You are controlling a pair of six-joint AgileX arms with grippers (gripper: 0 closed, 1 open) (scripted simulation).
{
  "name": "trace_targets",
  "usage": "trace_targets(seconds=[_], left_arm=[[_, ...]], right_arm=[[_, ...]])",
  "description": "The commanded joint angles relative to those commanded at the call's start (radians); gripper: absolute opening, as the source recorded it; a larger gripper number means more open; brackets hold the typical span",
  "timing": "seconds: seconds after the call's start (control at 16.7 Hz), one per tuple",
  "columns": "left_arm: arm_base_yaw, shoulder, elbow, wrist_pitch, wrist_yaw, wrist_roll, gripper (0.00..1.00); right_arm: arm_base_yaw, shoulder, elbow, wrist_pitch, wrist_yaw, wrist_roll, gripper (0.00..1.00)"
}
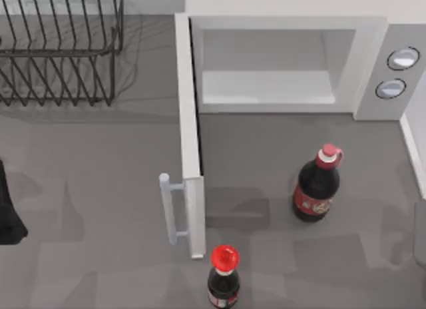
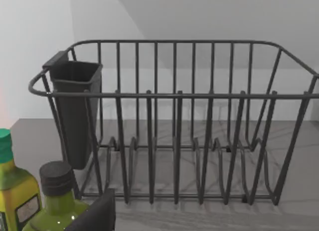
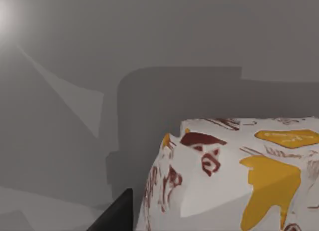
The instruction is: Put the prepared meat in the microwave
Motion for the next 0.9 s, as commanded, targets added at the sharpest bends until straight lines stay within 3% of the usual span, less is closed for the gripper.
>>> trace_targets(seconds=[0.36, 0.42, 0.66, 0.9], left_arm=[[0.0, 0.0, 0.0, 0.0, 0.0, 0.0, 1.0], [0.0, 0.0, 0.0, 0.0, 0.0, 0.0, 1.0], [0.0, 0.0, 0.0, 0.0, 0.0, 0.0, 1.0], [0.0, 0.0, 0.0, 0.0, 0.0, 0.0, 1.0]], right_arm=[[0.0, 0.0, 0.0, 0.0, 0.0, 0.0, 0.0], [0.0, -0.07, 0.047, -0.112, 0.0, 0.029, 0.0], [-0.001, -0.094, 0.103, -0.186, 0.0, 0.022, 0.0], [-0.004, -0.167, 0.227, -0.411, 0.0, 0.018, 0.0]])
